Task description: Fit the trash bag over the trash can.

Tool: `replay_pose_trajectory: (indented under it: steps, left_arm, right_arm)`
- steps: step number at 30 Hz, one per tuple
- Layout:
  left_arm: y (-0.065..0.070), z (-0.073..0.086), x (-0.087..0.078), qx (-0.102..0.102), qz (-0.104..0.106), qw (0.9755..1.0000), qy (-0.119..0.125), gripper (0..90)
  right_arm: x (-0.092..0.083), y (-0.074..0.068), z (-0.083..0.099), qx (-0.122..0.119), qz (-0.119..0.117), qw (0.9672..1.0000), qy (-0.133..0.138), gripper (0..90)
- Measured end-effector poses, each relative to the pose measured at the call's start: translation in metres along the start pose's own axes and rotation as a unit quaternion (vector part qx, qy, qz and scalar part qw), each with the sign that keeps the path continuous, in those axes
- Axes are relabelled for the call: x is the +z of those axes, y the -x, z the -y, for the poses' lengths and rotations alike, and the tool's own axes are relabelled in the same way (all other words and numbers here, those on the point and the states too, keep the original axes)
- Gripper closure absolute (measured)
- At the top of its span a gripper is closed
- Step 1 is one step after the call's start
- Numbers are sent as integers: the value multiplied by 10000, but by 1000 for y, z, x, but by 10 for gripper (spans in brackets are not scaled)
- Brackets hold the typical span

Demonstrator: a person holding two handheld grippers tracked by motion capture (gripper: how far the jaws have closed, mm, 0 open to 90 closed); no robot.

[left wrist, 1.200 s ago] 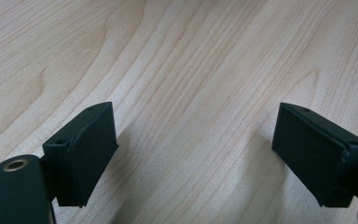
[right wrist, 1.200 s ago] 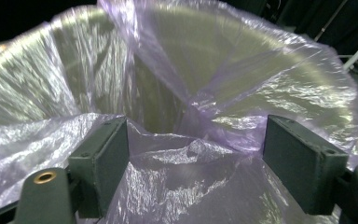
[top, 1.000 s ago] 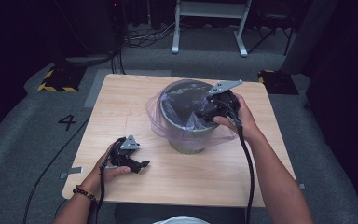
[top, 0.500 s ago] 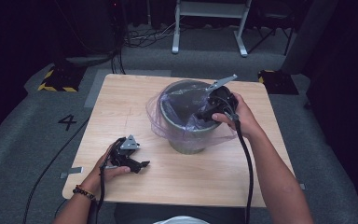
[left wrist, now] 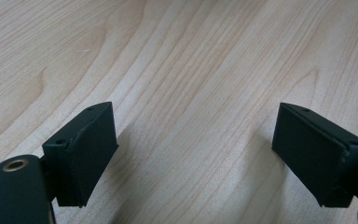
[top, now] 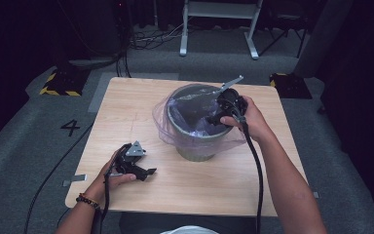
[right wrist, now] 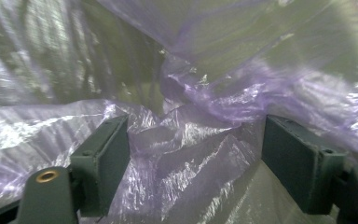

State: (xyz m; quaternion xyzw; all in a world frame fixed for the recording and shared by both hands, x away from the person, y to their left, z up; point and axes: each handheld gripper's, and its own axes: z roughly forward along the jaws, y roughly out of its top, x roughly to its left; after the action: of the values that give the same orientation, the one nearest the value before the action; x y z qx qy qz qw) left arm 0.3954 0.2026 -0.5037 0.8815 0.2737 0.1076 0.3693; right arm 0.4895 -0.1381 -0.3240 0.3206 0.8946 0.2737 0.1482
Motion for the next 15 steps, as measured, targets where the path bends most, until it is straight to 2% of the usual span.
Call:
replay_pose_trajectory:
  steps: [3, 15]
  left_arm:
    - [0, 0, 0, 0, 1, 10000, 0, 134]
    - [0, 0, 0, 1, 5, 10000, 4, 134]
  right_arm:
    - [4, -1, 1, -92, 31, 9999, -103, 217]
    - [5, -6, 1, -192, 158, 9996, -138, 215]
